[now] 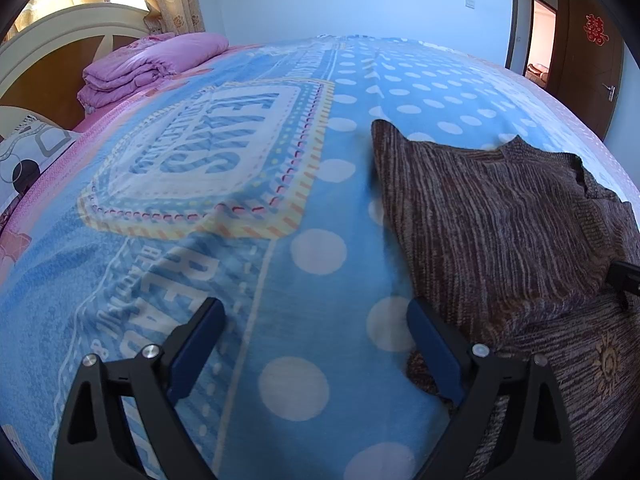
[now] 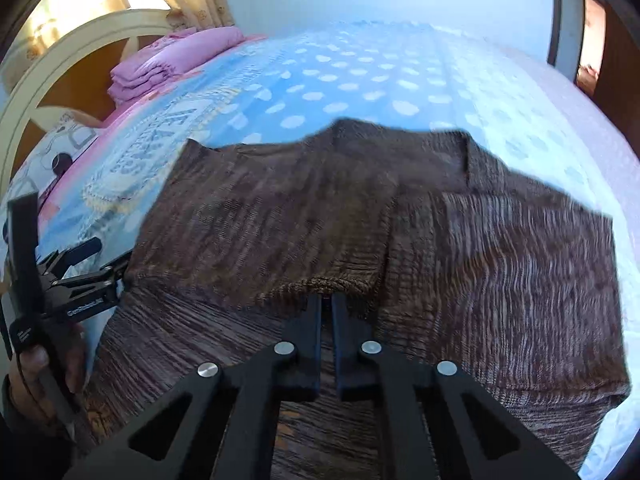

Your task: Fold small clothes

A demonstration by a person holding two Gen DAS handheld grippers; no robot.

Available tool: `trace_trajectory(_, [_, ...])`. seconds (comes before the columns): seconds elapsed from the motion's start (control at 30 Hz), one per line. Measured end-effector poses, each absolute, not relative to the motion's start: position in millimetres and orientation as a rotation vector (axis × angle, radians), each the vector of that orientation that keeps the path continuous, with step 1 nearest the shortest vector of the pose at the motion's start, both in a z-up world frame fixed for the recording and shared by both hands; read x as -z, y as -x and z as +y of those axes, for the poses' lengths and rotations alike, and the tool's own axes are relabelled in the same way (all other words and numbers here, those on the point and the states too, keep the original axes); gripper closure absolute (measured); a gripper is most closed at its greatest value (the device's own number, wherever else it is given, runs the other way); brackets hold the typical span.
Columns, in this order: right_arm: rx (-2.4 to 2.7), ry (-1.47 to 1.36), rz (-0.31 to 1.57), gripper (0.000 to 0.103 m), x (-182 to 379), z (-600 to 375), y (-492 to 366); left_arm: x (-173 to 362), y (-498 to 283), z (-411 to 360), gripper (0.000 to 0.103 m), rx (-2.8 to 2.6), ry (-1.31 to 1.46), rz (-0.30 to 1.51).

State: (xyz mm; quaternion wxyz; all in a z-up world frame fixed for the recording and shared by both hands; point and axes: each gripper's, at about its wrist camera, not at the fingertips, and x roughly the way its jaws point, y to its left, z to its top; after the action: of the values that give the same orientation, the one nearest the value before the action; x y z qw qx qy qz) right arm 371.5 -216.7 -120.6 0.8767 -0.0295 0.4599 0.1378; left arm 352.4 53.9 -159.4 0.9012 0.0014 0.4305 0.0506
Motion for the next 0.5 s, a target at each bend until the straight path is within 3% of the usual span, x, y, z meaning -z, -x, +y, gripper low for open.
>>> trace_trajectory(0.23, [-0.280,0.129,0.881,0.101,92,-219,-348,159,-351,54,0.007,-0.099,0.005,0.890])
trace_trajectory(0.43, [-0.289,0.127,0.979,0.099,130,-234,-347,159,-351,53,0.005,-0.098,0.000,0.893])
trace_trajectory(0.47, [-0.289,0.100,0.967,0.096,127,-238,-347,159,-351,53,0.005,-0.098,0.000,0.892])
trace_trajectory(0.5, [-0.281,0.085,0.955,0.086,124,-242,-347,159,-352,53,0.005,-0.098,0.001,0.893])
